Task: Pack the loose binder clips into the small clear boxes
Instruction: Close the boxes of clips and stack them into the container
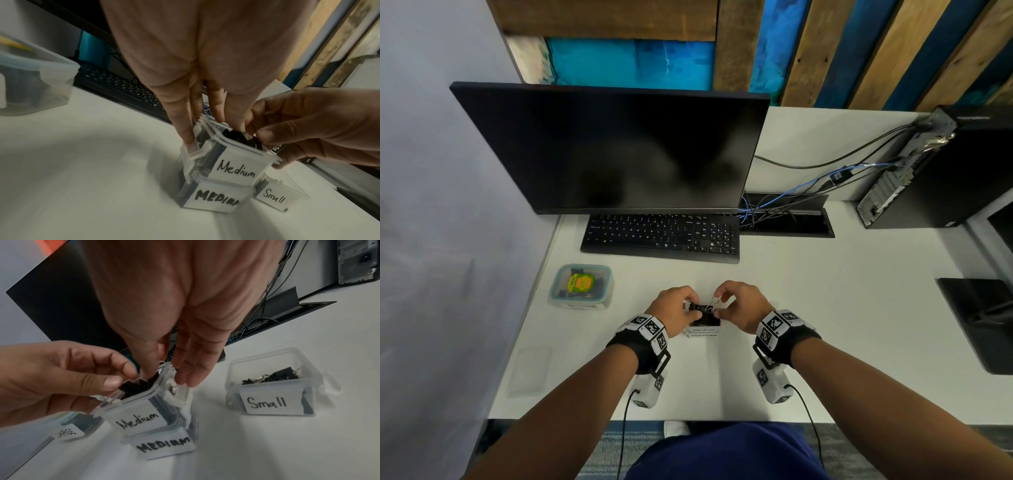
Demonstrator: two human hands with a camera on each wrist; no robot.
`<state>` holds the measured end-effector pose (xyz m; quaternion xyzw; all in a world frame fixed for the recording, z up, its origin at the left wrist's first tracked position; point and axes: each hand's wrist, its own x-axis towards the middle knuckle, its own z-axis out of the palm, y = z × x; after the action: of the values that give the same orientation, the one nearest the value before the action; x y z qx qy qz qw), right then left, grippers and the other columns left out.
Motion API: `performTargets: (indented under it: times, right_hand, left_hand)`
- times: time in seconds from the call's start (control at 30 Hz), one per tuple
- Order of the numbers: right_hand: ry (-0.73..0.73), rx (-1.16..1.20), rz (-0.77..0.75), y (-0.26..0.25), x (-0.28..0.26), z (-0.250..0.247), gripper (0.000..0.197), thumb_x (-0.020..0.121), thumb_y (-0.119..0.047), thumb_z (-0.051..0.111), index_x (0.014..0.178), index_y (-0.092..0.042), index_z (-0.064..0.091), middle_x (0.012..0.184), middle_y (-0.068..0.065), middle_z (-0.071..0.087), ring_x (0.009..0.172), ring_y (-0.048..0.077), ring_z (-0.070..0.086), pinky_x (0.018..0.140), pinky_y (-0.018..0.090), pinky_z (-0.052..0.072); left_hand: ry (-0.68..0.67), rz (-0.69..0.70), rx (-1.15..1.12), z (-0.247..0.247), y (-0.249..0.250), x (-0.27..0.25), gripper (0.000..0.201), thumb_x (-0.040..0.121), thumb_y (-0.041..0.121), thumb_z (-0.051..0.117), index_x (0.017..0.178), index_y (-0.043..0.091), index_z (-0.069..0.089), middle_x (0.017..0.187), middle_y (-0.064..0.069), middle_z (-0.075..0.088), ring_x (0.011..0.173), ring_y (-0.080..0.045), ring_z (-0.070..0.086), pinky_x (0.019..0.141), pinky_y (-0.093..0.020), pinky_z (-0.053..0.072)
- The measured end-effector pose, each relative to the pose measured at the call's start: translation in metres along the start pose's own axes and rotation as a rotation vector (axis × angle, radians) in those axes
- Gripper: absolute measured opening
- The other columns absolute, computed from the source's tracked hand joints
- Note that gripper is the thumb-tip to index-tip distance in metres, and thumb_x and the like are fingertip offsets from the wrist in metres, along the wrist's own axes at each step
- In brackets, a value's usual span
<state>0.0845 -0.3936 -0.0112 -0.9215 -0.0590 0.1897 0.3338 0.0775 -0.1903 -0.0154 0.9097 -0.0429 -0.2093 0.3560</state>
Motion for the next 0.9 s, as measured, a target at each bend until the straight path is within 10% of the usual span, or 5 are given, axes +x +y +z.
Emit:
performTargets:
  times: [0.9]
  right_hand:
    - [0.007, -0.133, -0.213, -0.0032, 0.0002, 0.0067, 0.026, 0.090, -0.022, 0.062, 0.115, -0.023, 0.070, 0.118, -0.001, 0.061, 0.085, 0.009, 0.057, 0.090, 0.025, 0.050]
  left_hand:
    - [-0.036, 0.001, -0.042, -0.0027, -0.0034, -0.0056, 0.022, 0.082, 0.024, 0.072, 0.100, 0.033, 0.062, 0.115, 0.007, 0.062, 0.103, -0.014, 0.060, 0.091, -0.036, 0.053]
